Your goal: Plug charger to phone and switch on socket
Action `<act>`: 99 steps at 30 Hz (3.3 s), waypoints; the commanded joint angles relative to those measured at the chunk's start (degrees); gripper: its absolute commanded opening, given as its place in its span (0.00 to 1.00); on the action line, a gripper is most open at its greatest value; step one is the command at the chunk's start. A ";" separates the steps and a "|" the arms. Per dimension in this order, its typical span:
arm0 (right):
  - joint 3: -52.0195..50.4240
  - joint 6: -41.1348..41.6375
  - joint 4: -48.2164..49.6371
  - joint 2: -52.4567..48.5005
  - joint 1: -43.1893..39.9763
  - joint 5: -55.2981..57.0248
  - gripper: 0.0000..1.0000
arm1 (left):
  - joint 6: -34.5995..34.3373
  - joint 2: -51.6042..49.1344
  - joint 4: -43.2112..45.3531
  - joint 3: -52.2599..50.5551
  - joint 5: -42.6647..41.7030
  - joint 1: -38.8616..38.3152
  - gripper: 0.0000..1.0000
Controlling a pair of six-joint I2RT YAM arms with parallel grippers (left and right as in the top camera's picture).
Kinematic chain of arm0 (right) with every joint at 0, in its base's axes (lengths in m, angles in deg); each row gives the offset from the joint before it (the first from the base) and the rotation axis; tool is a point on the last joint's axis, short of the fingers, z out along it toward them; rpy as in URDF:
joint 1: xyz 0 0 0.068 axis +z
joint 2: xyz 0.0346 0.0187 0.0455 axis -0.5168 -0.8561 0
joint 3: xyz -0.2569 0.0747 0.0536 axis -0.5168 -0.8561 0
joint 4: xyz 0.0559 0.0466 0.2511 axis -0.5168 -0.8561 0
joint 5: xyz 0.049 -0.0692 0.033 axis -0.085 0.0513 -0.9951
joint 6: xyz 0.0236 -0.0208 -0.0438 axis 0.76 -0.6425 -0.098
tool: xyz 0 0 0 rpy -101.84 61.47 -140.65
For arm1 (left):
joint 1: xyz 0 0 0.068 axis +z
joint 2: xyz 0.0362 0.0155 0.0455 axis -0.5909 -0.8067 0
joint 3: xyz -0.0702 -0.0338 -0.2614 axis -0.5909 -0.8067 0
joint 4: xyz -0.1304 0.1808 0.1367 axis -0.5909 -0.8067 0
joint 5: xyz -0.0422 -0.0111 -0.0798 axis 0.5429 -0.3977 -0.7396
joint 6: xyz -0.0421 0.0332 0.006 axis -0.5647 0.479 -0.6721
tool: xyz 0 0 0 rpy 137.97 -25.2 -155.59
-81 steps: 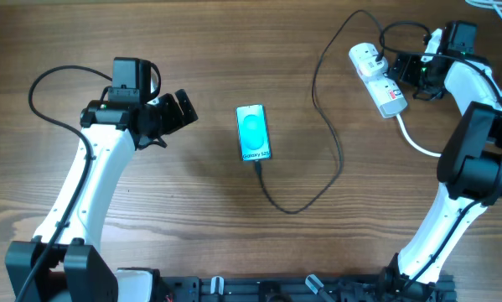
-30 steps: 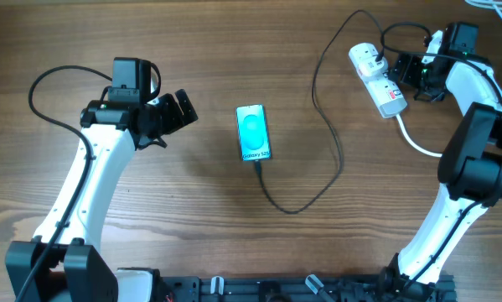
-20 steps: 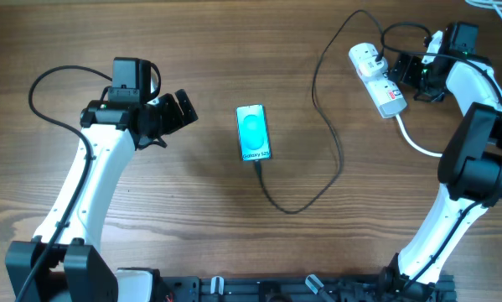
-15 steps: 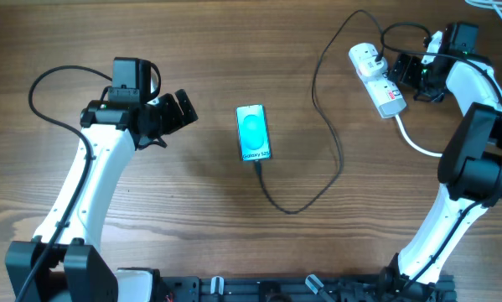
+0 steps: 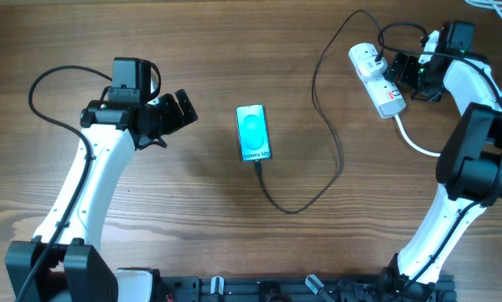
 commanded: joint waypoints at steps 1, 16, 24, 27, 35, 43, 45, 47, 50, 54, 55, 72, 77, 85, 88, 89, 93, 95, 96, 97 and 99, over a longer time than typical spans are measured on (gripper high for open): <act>0.15 -1.27 -2.64 0.33 1.16 8.17 1.00 | 0.46 -0.42 0.00 -0.04 0.52 -0.31 1.00; 0.28 -1.16 -1.57 8.22 0.46 8.33 1.00 | 0.46 -0.42 0.00 -0.04 0.52 -0.31 1.00; 0.28 -1.16 -1.55 8.22 0.46 8.33 1.00 | 0.44 -0.42 0.00 -0.04 0.52 -0.31 1.00; 0.28 -1.16 -1.53 8.22 0.46 8.33 1.00 | 0.46 -0.42 0.00 -0.04 0.52 -0.31 1.00; 0.28 -1.14 -1.55 8.22 0.48 8.33 1.00 | 0.46 -0.55 0.00 -0.04 0.52 -0.31 1.00; 0.28 -1.16 -1.55 8.22 0.50 8.33 1.00 | 0.68 7.15 0.35 -0.04 3.32 -0.31 1.00; 0.28 -1.14 -1.55 8.22 0.48 8.33 1.00 | 0.68 11.67 0.37 -0.98 6.62 -0.31 1.00; 0.28 -1.14 -1.55 8.22 0.48 8.33 1.00 | 0.68 16.06 0.63 -4.39 10.03 -0.31 1.00; 0.28 -1.14 -1.53 8.22 0.50 8.33 1.00 | 0.66 21.46 6.05 -13.97 11.65 -0.17 1.00; 0.28 -1.14 -1.53 8.22 0.48 8.33 1.00 | 0.39 27.15 19.76 -29.90 8.22 -0.20 1.00; 0.28 -1.16 -1.55 8.22 0.48 8.33 1.00 | 0.22 28.33 24.55 -34.03 6.67 -0.20 1.00; 0.28 -1.16 -1.53 8.22 0.48 8.33 1.00 | -3.87 43.12 50.21 -61.77 5.60 -0.15 1.00; 0.28 -1.14 -1.53 8.22 0.50 8.33 1.00 | -3.87 50.88 49.13 -66.05 5.88 -0.15 1.00; 0.28 -1.16 -1.53 8.22 0.50 8.33 1.00 | 0.83 68.83 40.41 -66.05 7.32 -0.15 1.00; 0.28 -1.11 -1.53 8.22 0.48 8.33 1.00 | 4.09 74.95 40.46 -66.05 7.39 -0.15 1.00; 0.28 -1.14 -1.53 8.22 0.50 8.33 1.00 | 4.83 76.00 40.46 -66.05 7.37 -0.15 1.00; 0.28 -1.16 -1.53 8.22 0.50 8.33 1.00 | 6.49 80.17 40.39 -66.05 6.97 -0.26 1.00; 0.28 -1.14 -1.53 8.22 0.50 8.33 1.00 | 9.68 83.03 40.35 -66.05 6.45 -0.26 1.00; 0.28 -1.16 -1.53 8.22 0.50 8.33 1.00 | 11.15 84.43 40.35 -66.05 6.45 -0.26 1.00; 0.28 -1.14 -1.53 8.22 0.48 8.33 1.00 | 12.24 85.72 40.35 -66.05 6.47 -0.26 1.00; 0.28 -1.14 -1.53 8.22 0.48 8.33 1.00 | 13.99 86.64 40.33 -66.05 6.49 -0.20 1.00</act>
